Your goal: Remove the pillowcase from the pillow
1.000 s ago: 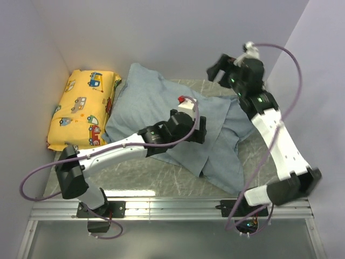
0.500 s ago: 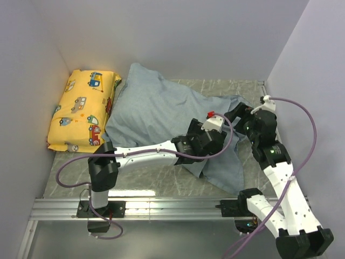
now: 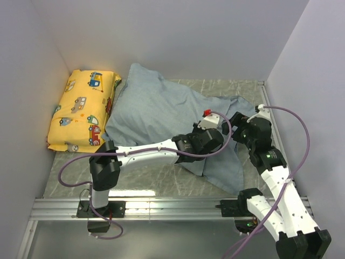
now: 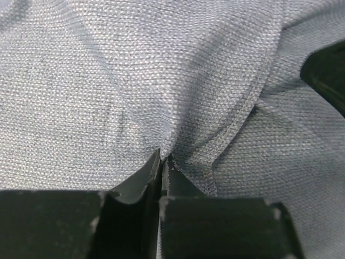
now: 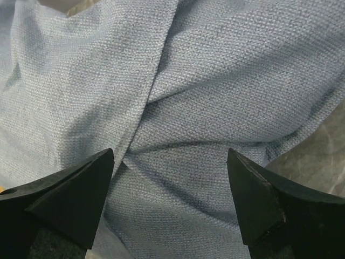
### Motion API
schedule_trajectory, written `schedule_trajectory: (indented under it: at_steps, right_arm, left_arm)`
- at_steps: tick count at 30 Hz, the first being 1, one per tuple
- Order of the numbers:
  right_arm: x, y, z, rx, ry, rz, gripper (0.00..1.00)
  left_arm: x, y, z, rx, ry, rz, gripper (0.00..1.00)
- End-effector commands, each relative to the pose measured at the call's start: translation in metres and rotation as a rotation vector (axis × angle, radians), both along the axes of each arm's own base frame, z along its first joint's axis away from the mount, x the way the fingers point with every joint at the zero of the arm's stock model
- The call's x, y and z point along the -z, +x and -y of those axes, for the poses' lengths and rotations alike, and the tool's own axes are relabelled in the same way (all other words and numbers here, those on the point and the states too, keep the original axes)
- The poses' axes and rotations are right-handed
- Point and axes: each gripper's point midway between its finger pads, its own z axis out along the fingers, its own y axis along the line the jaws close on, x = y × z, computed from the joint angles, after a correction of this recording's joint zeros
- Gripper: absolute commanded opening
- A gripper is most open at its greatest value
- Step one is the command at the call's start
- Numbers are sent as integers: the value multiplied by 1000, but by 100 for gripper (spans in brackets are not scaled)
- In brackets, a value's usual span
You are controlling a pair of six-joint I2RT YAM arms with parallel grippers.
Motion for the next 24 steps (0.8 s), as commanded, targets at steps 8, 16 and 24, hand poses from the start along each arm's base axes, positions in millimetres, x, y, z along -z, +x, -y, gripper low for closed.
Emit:
schedule_trajectory:
  at_steps: [8, 16, 24]
  right_arm:
    - [27, 3, -24, -103, 79, -23, 88]
    - [48, 17, -13, -47, 23, -81, 28]
    - [27, 22, -17, -83, 13, -50, 13]
  left_arm:
    - [-53, 25, -61, -142, -103, 43, 0]
    - [-60, 50, -112, -225, -157, 20, 0]
    - [-62, 55, -143, -235, -226, -7, 4]
